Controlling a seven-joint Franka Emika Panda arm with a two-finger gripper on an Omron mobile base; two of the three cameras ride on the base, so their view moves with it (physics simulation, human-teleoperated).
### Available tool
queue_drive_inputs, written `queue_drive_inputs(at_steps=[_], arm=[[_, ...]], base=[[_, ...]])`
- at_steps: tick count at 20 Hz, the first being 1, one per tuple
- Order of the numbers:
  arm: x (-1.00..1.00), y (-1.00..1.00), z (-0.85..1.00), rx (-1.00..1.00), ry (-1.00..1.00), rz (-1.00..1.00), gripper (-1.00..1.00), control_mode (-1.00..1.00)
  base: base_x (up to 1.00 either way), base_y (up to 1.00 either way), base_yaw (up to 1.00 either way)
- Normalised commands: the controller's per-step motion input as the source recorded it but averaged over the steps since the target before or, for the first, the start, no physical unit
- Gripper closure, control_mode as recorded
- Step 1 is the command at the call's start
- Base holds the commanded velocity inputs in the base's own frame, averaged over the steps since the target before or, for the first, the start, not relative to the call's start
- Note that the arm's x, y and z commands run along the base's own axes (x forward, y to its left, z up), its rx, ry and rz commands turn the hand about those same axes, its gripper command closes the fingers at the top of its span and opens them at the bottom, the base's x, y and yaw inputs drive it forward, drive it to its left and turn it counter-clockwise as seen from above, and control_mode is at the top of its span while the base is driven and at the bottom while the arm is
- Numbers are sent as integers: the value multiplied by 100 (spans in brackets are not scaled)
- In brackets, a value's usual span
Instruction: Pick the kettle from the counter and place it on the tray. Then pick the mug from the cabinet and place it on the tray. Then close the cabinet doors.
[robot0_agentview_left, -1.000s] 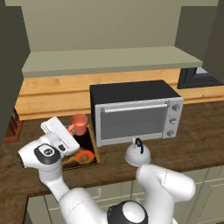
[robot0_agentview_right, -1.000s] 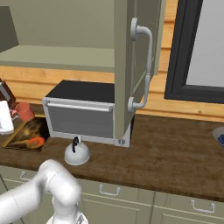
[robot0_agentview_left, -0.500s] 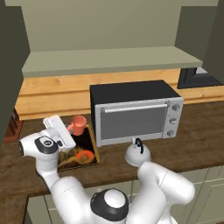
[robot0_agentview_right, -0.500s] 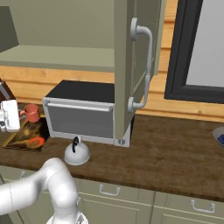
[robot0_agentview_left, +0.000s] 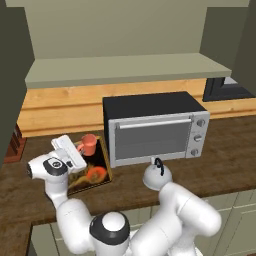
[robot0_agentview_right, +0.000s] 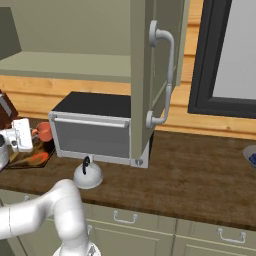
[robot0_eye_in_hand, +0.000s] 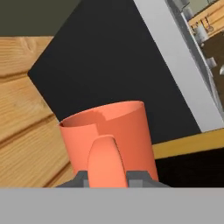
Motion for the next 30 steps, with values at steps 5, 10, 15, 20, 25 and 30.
queue_drive_inputs(at_steps=[5,10,15,20,25,30], arm=[[41,15,-45,-4,1,0,100,-100],[19,15,-33,0,2,0,100,-100],[-7,13,-29,2,5,0,100,-100],[-10,11,-36,0,4,0,100,-100],[-6,10,-39,0,4,0,-100,-100],[-4,4,-26,0,1,0,-100,-100]], base=[[0,0,0],[0,0,0],[0,0,0],[0,0,0],[0,0,0],[0,0,0]])
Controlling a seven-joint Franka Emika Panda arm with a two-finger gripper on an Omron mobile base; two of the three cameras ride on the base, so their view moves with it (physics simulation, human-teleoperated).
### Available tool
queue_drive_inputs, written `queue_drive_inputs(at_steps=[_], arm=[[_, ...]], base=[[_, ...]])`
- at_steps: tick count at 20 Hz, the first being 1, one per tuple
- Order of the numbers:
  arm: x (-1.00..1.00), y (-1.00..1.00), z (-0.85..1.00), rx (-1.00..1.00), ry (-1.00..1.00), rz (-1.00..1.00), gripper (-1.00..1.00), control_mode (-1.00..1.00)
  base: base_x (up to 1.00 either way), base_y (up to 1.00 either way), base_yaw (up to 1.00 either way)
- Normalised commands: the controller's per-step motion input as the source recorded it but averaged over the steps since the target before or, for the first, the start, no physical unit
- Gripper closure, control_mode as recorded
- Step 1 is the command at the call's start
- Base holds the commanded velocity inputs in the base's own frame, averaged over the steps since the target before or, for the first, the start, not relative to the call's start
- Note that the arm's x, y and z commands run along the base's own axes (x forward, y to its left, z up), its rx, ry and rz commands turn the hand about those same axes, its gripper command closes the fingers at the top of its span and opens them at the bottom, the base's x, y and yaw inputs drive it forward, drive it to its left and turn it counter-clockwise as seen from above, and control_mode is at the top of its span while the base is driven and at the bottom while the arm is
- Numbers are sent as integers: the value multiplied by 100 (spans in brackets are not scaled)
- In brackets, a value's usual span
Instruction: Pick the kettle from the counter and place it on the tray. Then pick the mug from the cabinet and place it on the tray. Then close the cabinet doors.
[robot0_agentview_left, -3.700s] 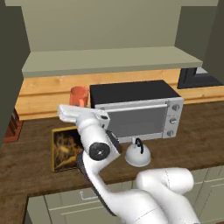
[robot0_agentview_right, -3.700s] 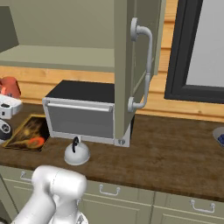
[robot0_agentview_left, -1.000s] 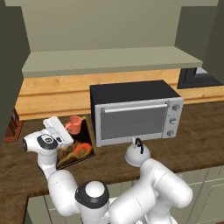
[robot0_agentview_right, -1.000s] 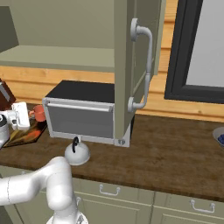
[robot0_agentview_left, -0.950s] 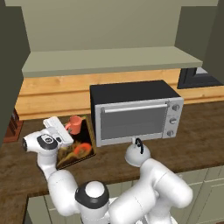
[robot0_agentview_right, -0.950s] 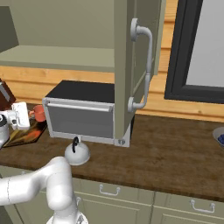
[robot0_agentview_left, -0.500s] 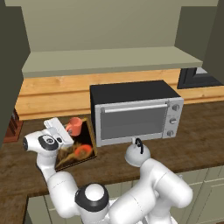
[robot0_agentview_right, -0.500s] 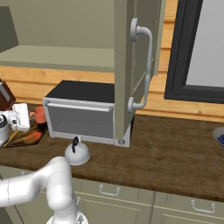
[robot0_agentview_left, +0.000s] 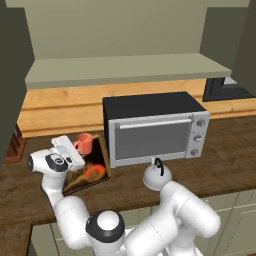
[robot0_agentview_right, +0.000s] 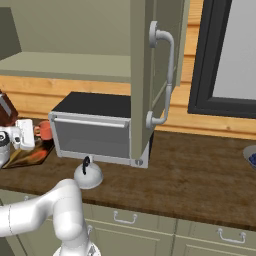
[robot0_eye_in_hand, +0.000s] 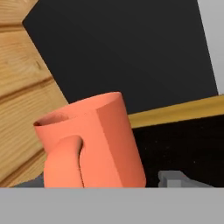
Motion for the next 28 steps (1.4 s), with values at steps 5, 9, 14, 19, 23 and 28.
queue_drive_inputs(at_steps=[5,9,14,19,23,28], arm=[[-2,19,-10,0,5,0,-100,-100],[-20,13,-1,0,1,0,-100,-100],[-31,8,5,0,0,-2,-100,-100],[-43,2,22,0,0,-5,-100,-100],[-51,0,38,0,0,-9,-100,-100],[-55,-12,41,0,0,-7,-100,-100]], base=[[0,0,0],[0,0,0],[0,0,0],[0,0,0],[0,0,0],[0,0,0]])
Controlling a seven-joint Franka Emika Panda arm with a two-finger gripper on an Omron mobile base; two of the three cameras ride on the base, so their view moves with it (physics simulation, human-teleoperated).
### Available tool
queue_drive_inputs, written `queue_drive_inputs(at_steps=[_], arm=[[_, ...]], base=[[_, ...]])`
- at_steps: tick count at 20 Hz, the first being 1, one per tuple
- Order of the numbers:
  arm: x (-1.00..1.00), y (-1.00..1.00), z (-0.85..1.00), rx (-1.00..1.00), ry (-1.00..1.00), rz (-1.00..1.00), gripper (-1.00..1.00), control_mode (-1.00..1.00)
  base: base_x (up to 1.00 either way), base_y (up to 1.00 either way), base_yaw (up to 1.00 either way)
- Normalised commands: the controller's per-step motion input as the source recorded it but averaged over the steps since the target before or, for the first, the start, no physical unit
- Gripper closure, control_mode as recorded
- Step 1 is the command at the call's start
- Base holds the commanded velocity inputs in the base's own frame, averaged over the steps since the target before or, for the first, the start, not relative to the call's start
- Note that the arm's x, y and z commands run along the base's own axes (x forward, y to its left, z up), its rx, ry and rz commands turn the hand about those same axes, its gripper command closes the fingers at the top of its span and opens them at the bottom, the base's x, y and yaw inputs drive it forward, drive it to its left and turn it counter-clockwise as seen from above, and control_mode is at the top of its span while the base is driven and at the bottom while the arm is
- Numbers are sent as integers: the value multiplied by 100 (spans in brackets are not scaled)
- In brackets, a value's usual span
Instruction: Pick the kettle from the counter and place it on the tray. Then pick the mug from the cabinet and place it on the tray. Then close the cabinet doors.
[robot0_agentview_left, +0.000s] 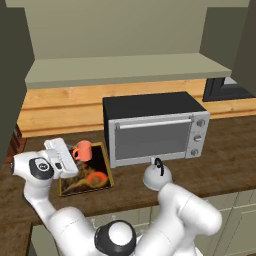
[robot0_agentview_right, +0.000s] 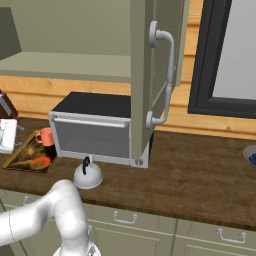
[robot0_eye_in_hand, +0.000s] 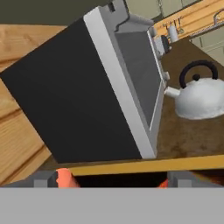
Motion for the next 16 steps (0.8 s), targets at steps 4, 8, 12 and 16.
queue_drive_inputs(at_steps=[4,8,12,16], arm=[[-59,-40,35,-1,0,-1,-100,-100],[-69,-47,29,0,0,-1,-100,-100],[-71,-53,32,0,0,0,-100,-100],[-52,-74,32,0,0,0,-100,-100]], base=[[0,0,0],[0,0,0],[0,0,0],[0,0,0]])
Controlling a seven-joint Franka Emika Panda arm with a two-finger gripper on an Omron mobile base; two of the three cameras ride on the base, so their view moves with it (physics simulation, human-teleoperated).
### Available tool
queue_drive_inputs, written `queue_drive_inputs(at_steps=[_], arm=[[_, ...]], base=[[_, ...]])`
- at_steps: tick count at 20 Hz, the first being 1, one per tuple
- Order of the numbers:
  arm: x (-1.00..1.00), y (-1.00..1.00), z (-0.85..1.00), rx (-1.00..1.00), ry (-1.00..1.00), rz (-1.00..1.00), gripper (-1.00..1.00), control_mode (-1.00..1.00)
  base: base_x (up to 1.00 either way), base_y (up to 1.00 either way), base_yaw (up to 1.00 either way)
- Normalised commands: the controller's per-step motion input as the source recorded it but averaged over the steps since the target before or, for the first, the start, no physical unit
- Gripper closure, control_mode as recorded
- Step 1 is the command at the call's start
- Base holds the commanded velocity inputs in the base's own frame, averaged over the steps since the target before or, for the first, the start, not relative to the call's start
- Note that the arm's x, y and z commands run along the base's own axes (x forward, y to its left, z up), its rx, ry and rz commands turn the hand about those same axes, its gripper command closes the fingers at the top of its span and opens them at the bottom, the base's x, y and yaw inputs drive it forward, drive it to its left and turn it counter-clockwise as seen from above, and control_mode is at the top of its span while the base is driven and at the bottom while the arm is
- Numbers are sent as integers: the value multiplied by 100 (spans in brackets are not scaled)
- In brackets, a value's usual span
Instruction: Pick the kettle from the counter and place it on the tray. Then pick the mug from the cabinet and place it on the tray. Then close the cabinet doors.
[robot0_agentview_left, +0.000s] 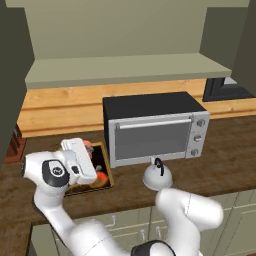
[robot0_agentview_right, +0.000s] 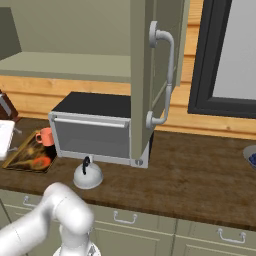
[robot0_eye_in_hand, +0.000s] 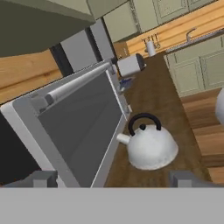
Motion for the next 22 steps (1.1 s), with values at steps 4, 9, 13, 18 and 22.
queue_drive_inputs(at_steps=[4,9,13,18,22], arm=[[-51,-82,34,0,0,0,-100,-100],[-50,-87,26,0,1,0,-100,-100],[-52,-78,26,0,7,0,-100,-100],[-37,-95,34,4,18,0,-100,-100],[-20,-91,40,10,33,0,-100,-100]], base=[[0,0,0],[0,0,0],[0,0,0],[0,0,0],[0,0,0]])
